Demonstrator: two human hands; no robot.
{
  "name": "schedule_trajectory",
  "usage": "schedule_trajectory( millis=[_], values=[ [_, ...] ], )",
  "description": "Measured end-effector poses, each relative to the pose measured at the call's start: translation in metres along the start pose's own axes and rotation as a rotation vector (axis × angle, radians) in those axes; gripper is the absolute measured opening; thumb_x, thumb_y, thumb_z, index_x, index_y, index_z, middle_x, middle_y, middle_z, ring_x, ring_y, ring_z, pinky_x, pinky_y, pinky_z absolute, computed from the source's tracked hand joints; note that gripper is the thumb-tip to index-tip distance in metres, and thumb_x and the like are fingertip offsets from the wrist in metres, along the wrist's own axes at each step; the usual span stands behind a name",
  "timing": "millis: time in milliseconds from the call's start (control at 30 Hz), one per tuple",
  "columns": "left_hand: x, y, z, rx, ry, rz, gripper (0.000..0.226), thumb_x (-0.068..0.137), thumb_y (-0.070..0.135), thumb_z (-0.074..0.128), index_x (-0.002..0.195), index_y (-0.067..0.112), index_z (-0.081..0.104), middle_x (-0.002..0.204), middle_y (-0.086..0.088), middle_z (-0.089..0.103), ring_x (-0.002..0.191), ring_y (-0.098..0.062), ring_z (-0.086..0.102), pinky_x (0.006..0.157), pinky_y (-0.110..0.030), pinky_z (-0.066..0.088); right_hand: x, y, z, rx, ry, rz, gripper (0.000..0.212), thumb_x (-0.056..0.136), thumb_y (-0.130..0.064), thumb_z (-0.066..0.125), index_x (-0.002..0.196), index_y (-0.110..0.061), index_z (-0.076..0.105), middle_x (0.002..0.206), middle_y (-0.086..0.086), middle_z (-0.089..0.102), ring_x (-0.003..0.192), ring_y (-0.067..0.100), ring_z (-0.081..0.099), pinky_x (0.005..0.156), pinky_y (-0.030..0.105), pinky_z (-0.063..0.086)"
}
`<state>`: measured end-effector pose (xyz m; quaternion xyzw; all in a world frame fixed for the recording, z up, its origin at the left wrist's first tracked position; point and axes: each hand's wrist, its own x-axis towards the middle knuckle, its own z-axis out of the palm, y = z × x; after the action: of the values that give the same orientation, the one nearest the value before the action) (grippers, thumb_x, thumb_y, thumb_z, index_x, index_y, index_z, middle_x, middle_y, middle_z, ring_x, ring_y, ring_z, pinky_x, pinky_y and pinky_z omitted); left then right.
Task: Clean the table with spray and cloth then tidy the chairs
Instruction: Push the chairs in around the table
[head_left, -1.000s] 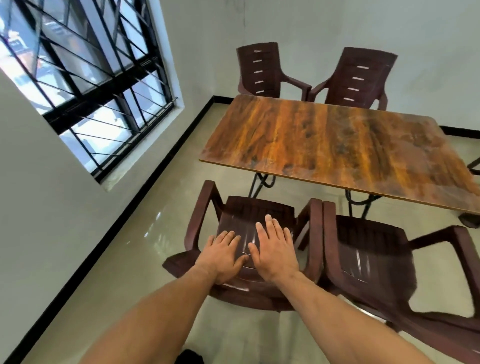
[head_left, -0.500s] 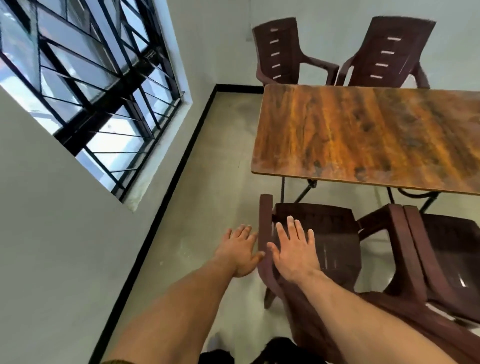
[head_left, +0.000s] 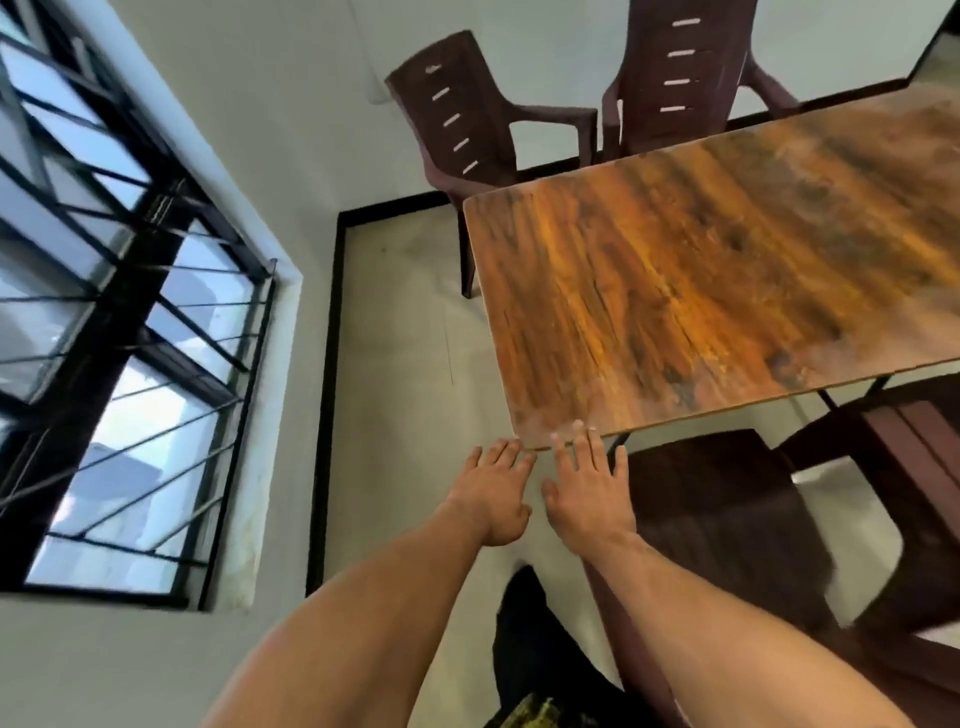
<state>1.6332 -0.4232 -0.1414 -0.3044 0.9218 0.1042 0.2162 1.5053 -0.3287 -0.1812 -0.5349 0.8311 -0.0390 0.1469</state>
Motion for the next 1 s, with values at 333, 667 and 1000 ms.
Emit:
schedule_trajectory(
  millis=[333, 667, 1000],
  values=[
    [0.162, -0.096, -0.077, 0.090, -0.142, 0.227, 0.072, 0.098, 0.034, 0.042, 0.161, 0.017, 0.009, 0.169, -0.010, 0.001, 0.156, -0.027, 0.003, 0.126, -0.050, 0.008, 0.152, -0.018, -0.013, 0.116, -0.162, 0.186, 0.076, 0.093, -0.056, 0.002, 0.161, -0.023, 0.010, 0.168, 0.011, -0.005, 0.155, 0.029, -0.006, 0.122, 0.056, -0.003],
    [0.323, -0.188, -0.147, 0.260, -0.186, 0.540, 0.070, 0.099, 0.037, 0.039, 0.161, 0.020, 0.009, 0.170, -0.003, -0.002, 0.155, -0.028, 0.003, 0.126, -0.051, 0.005, 0.290, -0.053, -0.033, 0.190, -0.099, 0.498, 0.064, 0.101, -0.054, 0.015, 0.155, -0.025, 0.033, 0.166, 0.016, 0.018, 0.151, 0.040, 0.016, 0.119, 0.064, 0.011],
    [0.476, -0.366, -0.248, 0.327, -0.234, 0.665, 0.074, 0.096, 0.022, 0.047, 0.161, 0.020, 0.012, 0.170, -0.002, -0.006, 0.156, -0.024, 0.003, 0.125, -0.047, 0.004, 0.514, -0.148, -0.080, 0.256, -0.165, 0.703, 0.064, 0.102, -0.056, 0.013, 0.159, -0.029, 0.011, 0.168, 0.012, -0.002, 0.153, 0.038, 0.001, 0.119, 0.057, 0.013]
  ],
)
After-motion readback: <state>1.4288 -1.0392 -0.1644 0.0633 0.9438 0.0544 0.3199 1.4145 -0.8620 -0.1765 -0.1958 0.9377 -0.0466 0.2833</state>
